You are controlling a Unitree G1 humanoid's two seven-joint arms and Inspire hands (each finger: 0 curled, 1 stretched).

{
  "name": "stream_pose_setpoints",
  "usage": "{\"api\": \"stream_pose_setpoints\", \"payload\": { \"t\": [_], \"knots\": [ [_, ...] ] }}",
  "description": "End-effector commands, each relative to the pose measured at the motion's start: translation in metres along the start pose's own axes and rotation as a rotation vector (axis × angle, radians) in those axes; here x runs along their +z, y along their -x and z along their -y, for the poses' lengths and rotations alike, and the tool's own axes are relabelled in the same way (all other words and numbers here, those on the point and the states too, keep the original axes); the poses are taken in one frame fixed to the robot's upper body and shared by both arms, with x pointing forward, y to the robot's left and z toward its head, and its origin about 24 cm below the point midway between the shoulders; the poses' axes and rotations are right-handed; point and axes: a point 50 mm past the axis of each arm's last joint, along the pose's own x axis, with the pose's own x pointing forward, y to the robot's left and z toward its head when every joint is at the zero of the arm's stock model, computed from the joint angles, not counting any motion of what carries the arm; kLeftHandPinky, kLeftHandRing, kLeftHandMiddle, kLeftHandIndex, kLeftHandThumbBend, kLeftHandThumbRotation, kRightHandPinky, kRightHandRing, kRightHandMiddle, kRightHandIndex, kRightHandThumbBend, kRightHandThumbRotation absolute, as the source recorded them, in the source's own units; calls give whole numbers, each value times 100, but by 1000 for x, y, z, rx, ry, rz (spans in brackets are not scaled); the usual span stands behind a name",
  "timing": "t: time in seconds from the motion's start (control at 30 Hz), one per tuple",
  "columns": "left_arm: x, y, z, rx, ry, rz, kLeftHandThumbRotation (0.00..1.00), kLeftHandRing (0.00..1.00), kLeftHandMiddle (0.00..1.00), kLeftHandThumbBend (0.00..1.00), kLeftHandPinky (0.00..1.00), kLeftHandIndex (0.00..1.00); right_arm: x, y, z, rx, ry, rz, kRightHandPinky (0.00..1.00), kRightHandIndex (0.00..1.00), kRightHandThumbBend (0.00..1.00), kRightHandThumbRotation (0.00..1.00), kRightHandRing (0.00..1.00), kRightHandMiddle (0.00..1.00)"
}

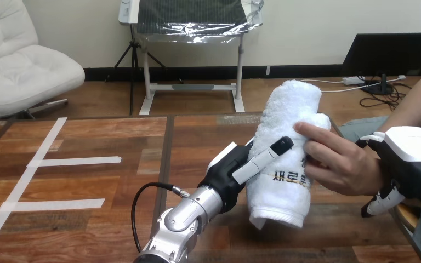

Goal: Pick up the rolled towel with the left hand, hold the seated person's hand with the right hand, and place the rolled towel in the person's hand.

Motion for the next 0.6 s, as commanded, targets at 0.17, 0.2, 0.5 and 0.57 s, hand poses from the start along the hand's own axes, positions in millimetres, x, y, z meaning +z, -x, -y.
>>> {"api": "stream_pose_setpoints", "payload": {
  "t": [0.17,0.2,0.5,0.57],
  "knots": [
    [77,-36,31,-140,-106,237,77,100,100,100,100,100,14,2,29,-120,-8,56,86,87,90,0,94,94],
    [77,-36,31,-139,-107,237,77,100,100,100,100,100,14,2,29,-120,-9,57,86,87,90,0,94,94],
    [77,-35,28,-117,-140,245,78,100,100,100,100,100,16,6,30,-125,-21,70,86,87,91,0,94,95],
    [77,-34,27,-114,-130,246,78,100,100,100,100,100,17,7,30,-128,-28,75,86,87,91,0,94,95]
  ]
}}
